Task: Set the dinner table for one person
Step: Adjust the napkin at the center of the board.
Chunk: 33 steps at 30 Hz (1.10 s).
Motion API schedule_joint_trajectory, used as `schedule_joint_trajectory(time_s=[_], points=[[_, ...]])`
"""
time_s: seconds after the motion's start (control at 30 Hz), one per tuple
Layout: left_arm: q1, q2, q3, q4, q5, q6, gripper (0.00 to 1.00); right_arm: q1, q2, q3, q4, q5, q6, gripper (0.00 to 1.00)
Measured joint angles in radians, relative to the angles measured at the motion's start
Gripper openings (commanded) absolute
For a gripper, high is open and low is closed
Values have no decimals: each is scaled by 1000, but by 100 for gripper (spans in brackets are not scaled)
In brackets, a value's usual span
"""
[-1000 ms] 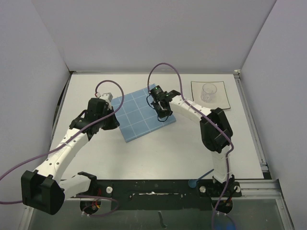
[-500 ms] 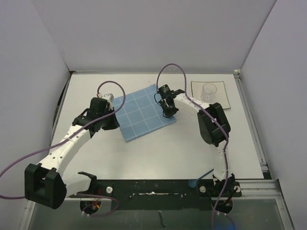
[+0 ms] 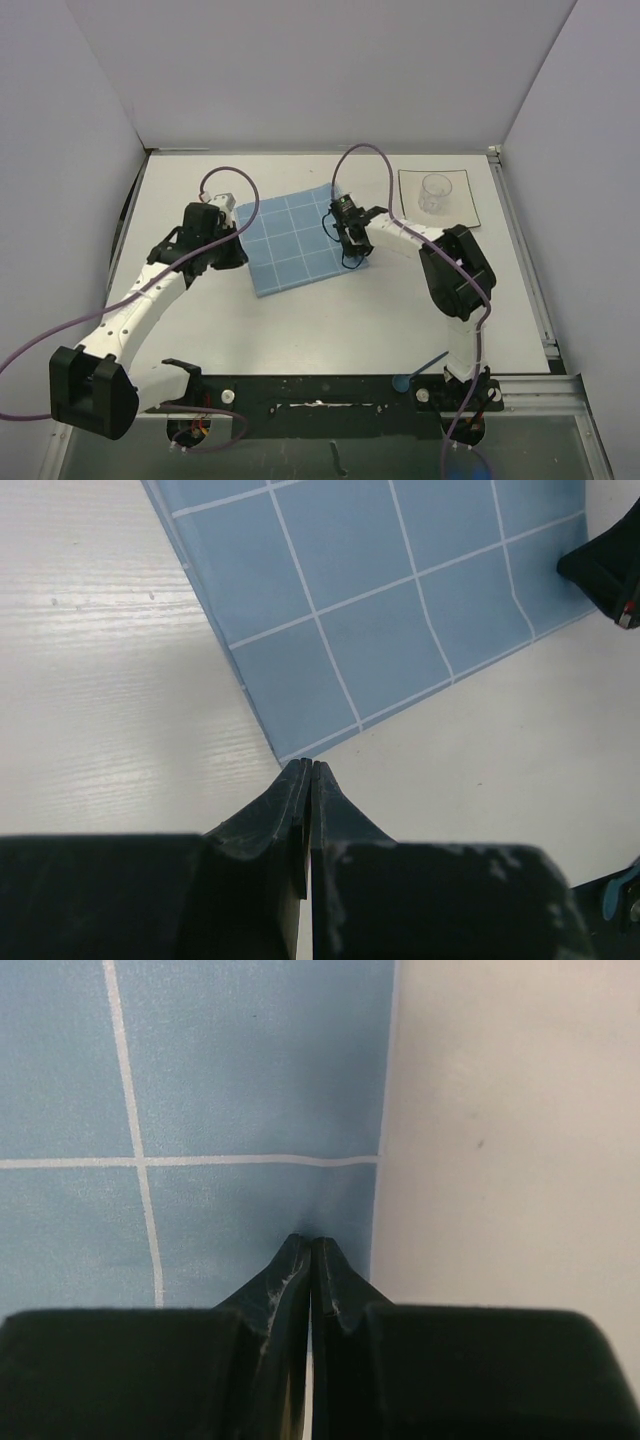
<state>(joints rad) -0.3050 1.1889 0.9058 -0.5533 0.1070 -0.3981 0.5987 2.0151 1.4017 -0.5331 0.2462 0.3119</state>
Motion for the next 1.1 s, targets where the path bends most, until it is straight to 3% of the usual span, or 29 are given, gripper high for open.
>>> schedule_joint_trajectory(time_s=[0.37, 0.73, 1.1], points=[[19, -31, 25, -3, 7, 19, 0, 196, -132, -175, -72, 92, 181, 0], [19, -85, 35, -4, 27, 36, 0, 291, -166, -209, -195, 143, 322, 0], [19, -141, 34, -42, 25, 44, 0, 307, -146, -185, -248, 163, 349, 0]])
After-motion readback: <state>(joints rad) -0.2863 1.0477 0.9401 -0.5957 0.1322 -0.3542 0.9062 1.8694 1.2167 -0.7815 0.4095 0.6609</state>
